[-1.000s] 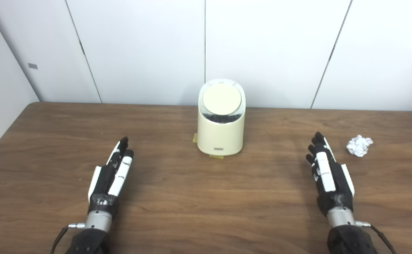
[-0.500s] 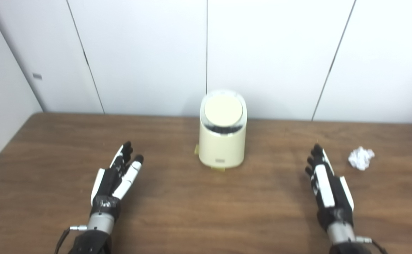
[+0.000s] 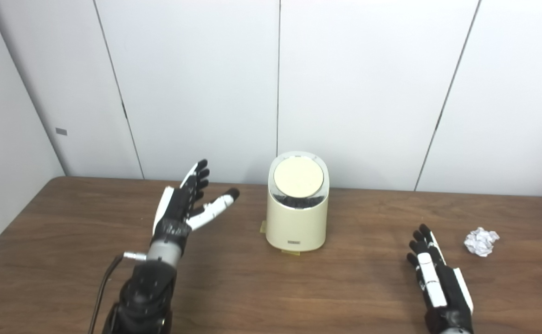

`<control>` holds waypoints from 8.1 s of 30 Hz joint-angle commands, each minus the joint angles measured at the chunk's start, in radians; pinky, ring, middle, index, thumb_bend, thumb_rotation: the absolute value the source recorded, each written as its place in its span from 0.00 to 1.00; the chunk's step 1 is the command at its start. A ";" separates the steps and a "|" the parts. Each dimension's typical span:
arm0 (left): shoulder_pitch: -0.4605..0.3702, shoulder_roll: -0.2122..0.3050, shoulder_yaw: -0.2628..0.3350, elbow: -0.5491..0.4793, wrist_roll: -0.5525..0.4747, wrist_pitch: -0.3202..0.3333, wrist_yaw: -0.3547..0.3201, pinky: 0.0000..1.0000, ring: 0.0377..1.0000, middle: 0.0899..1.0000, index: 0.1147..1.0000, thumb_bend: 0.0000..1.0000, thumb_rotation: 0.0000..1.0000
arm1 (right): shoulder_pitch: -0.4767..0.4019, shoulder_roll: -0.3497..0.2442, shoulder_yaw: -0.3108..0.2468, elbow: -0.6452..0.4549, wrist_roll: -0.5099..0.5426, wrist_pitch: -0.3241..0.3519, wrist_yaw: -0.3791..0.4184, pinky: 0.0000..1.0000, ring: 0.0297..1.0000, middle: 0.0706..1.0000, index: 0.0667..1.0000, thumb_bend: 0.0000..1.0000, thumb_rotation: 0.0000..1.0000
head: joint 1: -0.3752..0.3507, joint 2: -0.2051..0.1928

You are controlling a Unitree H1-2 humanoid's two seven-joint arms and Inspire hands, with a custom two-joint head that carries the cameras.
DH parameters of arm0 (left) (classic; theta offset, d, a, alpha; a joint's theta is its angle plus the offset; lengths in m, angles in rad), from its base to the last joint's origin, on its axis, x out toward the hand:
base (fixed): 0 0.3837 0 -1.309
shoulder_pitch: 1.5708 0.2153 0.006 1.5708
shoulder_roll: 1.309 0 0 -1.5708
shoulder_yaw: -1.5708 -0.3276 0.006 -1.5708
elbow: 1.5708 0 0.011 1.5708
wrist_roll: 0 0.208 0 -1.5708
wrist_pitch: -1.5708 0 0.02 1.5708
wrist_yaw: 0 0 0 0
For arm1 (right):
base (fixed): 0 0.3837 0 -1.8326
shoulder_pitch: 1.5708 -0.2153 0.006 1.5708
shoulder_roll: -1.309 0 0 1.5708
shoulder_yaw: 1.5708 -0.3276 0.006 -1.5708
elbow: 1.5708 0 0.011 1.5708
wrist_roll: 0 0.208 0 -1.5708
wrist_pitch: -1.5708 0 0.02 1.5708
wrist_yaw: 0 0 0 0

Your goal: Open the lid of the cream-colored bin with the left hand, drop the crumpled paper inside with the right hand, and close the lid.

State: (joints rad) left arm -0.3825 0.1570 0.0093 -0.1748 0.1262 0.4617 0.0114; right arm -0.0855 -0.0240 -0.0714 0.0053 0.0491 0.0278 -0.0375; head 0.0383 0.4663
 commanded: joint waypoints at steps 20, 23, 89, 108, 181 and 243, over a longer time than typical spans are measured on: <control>-0.377 0.049 -0.130 0.356 0.090 -0.003 -0.113 0.78 0.89 0.94 0.96 0.86 0.19 | -0.037 0.015 0.015 0.048 -0.018 -0.092 -0.008 0.94 0.96 0.96 0.96 0.47 0.80 | -0.016 0.027; -0.401 0.029 -0.128 0.379 0.076 0.006 -0.135 0.82 0.91 0.95 0.97 0.85 0.18 | -0.037 0.018 0.020 0.046 -0.025 -0.090 -0.010 0.93 0.96 0.96 0.96 0.48 0.81 | -0.016 0.028; -0.457 0.129 -0.521 0.465 0.671 -0.228 -0.175 0.80 0.88 0.90 0.92 0.95 0.00 | -0.025 0.051 -0.006 -0.074 0.085 0.023 0.003 0.98 0.98 0.97 0.96 0.56 0.79 | -0.004 0.127; -0.336 0.052 -0.193 0.278 0.316 -0.188 -0.207 0.77 0.85 0.86 0.89 0.85 0.27 | -0.041 0.034 -0.017 -0.080 0.084 0.060 -0.004 0.97 0.97 0.96 0.95 0.57 0.78 | -0.021 0.139; 0.232 -0.037 0.130 0.015 -0.260 -0.253 -0.089 1.00 0.97 0.97 0.98 0.54 0.82 | -0.301 -0.488 0.041 0.054 -0.493 0.269 -0.011 0.68 0.78 0.79 0.75 0.90 0.08 | -0.424 0.202; 0.227 0.008 0.119 -0.131 -0.257 -0.129 -0.096 1.00 1.00 0.99 0.99 0.54 0.85 | -0.407 -0.616 0.200 0.273 -0.605 0.225 0.141 0.62 0.66 0.64 0.64 0.88 0.07 | -0.416 0.222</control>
State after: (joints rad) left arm -0.1252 0.1562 0.1249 -0.2743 -0.1228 0.3678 -0.0838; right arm -0.4422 -0.6106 0.1431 0.2932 -0.5413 0.2669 0.1279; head -0.3774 0.6872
